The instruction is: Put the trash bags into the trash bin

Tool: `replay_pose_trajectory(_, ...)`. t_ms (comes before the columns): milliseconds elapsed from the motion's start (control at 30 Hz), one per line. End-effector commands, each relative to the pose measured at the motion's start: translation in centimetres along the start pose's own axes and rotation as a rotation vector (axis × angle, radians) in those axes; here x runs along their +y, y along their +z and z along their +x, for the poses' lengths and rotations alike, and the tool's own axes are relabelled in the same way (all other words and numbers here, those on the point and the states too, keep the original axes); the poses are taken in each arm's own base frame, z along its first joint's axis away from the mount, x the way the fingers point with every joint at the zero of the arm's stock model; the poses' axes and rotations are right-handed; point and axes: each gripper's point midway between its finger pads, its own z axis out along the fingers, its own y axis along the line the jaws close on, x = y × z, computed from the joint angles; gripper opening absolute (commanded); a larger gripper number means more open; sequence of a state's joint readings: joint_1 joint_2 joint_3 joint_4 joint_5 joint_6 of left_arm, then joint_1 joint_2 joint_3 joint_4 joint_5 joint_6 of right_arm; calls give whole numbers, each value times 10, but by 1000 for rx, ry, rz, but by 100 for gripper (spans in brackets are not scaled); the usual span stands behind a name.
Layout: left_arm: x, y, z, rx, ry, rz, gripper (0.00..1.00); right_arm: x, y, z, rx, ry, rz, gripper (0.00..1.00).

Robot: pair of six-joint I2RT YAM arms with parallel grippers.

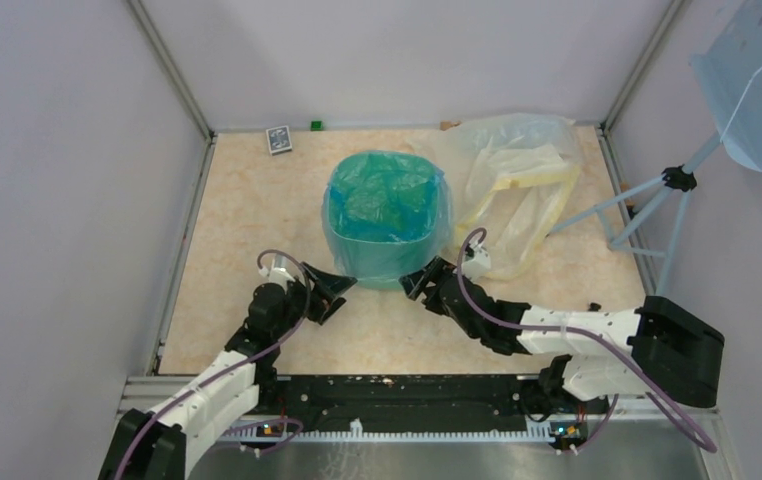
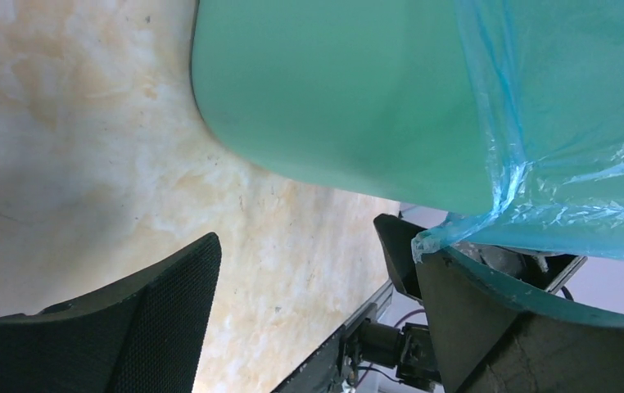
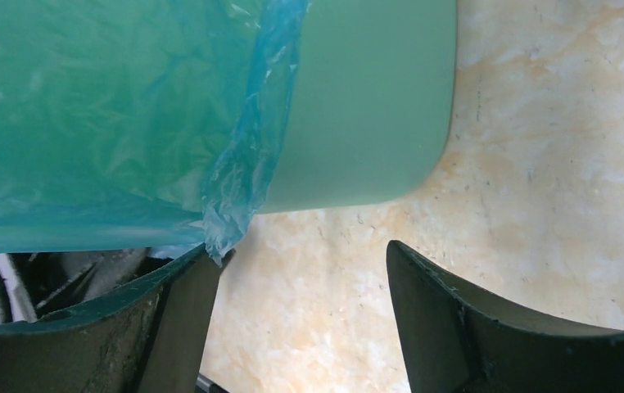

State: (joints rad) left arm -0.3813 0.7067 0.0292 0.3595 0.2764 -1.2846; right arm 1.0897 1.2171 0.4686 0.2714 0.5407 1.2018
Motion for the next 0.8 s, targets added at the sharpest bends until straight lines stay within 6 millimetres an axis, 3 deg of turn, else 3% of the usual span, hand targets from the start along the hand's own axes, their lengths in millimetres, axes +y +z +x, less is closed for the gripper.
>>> replay_pose_trajectory(0,-3,2,-13,-67,60,13,92,7,4,0,5,24,-29,74)
replay_pose_trajectory(200,5,4,-6,-21,92,-26,96,-6,3,3,14,8,-5,74)
replay_pose_trajectory(300,6,5,-5,-14,103,-33,99,-2,-1,-1,8,-17,-40,74)
replay_pose_trajectory(433,-16,1,-3,8,204,56,99,12,-14,-6,30,-151,-115,74)
replay_pose_trajectory(500,-28,-1,-8,5,265,53,99,20,-25,-13,39,-242,-139,74)
replay_pose_trajectory(633,-28,-13,-23,-41,335,-73,99,14,-44,-35,13,-354,-89,71)
replay_pose_trajectory(767,-52,-21,-29,-52,397,-31,97,37,-75,-75,-72,-445,-146,60)
